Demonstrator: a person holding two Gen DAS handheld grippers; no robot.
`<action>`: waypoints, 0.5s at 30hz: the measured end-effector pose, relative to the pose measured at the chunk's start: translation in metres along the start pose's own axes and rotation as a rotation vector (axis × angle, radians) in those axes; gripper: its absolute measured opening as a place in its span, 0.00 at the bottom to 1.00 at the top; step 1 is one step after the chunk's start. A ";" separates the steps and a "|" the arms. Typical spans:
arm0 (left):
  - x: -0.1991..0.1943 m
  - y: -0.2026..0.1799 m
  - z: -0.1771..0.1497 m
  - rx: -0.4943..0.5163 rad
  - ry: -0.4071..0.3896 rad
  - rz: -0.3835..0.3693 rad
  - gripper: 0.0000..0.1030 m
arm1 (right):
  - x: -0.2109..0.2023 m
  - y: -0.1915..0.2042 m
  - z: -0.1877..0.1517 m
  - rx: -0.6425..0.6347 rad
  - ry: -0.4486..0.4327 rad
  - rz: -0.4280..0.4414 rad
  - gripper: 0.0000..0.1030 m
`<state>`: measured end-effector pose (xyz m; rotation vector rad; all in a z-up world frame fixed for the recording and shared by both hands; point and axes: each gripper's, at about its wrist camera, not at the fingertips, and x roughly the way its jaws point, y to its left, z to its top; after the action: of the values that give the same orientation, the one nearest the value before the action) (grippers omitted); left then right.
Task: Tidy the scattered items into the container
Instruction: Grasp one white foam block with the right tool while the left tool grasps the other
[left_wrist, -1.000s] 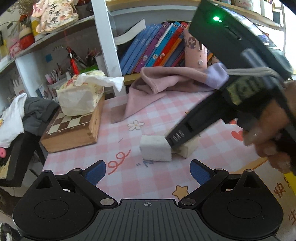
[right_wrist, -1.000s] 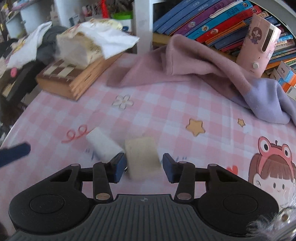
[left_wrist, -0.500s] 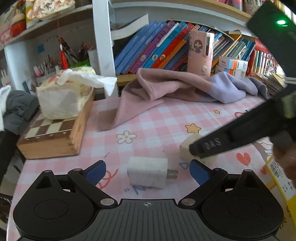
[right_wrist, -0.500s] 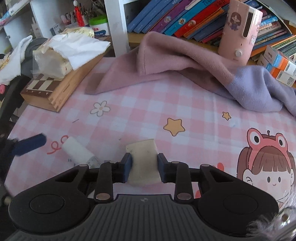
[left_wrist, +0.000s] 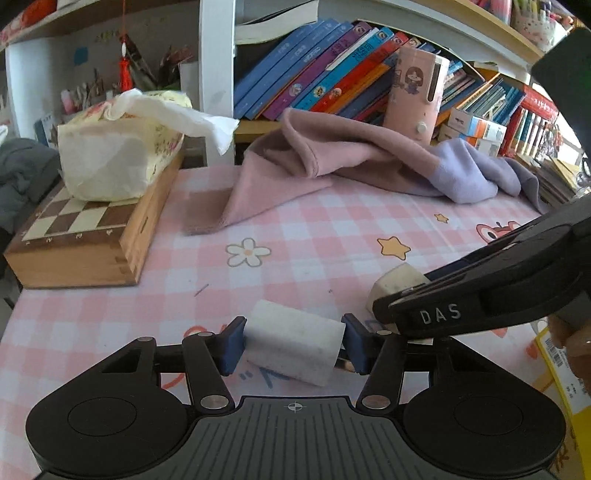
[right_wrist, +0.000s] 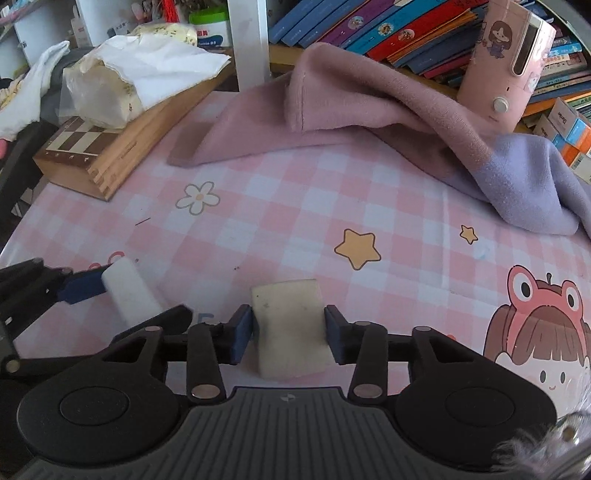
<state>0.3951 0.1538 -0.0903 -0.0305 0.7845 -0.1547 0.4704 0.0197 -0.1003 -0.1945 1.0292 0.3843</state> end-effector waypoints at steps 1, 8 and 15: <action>-0.002 0.002 -0.001 -0.009 0.004 0.003 0.52 | -0.001 0.000 -0.001 0.003 -0.001 0.000 0.35; -0.029 0.011 -0.006 -0.042 -0.027 0.021 0.52 | -0.020 0.007 -0.008 0.024 -0.031 0.028 0.31; -0.065 0.010 -0.016 -0.039 -0.053 0.019 0.52 | -0.055 0.018 -0.020 0.047 -0.077 0.066 0.31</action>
<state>0.3394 0.1742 -0.0568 -0.0641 0.7349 -0.1197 0.4220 0.0169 -0.0626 -0.1031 0.9699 0.4234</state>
